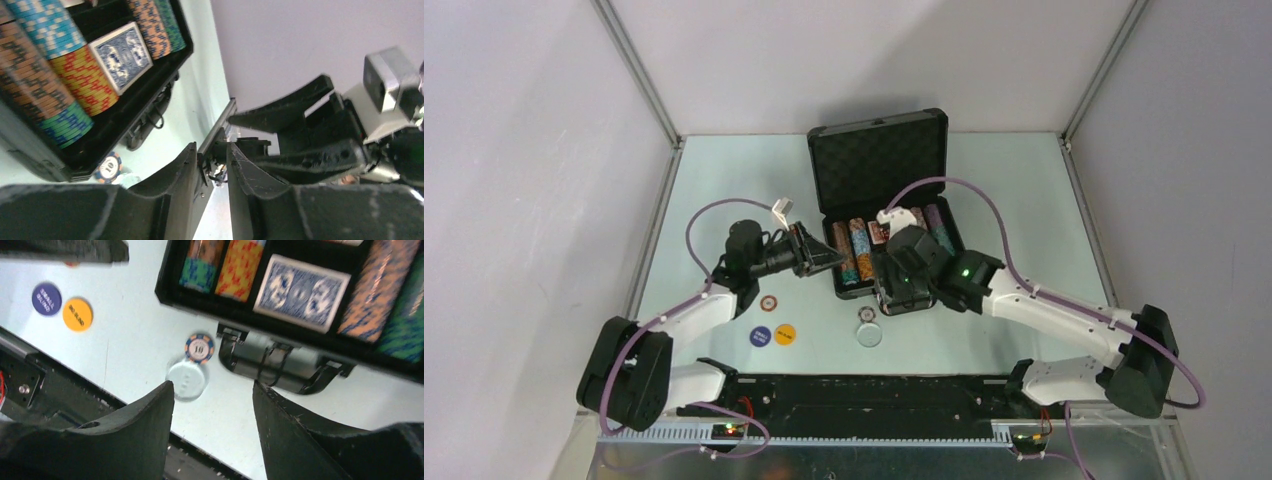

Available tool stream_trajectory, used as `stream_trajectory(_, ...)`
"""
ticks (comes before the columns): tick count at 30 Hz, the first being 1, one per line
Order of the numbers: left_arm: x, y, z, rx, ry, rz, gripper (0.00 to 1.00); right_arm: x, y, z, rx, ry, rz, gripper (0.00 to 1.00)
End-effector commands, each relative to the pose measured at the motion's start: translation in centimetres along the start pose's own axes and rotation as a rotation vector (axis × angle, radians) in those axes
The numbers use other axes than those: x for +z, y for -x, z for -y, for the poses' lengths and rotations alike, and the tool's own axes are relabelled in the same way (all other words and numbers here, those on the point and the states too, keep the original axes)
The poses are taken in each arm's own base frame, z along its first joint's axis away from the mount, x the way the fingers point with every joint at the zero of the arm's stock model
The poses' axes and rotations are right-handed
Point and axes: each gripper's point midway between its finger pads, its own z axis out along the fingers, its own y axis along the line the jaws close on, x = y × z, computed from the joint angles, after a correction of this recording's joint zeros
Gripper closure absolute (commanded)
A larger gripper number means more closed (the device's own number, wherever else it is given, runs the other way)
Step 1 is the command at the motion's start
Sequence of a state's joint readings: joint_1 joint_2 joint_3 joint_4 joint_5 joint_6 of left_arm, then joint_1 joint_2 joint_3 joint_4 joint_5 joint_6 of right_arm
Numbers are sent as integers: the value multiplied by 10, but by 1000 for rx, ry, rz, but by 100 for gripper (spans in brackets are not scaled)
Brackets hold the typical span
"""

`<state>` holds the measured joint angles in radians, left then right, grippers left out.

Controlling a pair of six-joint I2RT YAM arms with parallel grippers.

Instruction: Pack up texas hold em set

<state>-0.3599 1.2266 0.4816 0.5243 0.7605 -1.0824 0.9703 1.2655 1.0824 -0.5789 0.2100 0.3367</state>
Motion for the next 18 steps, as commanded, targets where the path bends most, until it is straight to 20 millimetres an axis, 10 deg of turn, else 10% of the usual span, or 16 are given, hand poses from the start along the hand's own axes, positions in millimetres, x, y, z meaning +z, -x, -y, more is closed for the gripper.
stream_trajectory(1, -5, 1, -19, 35, 95, 24, 67, 9, -36, -14, 135, -44, -70, 37)
stream_trajectory(8, -26, 5, -33, 84, 230, 72, 67, 39, -53, -57, 199, 21, -85, 39)
stream_trajectory(18, -64, 21, -50, 70, 312, 142, 54, 94, -73, -65, 192, 18, -151, 39)
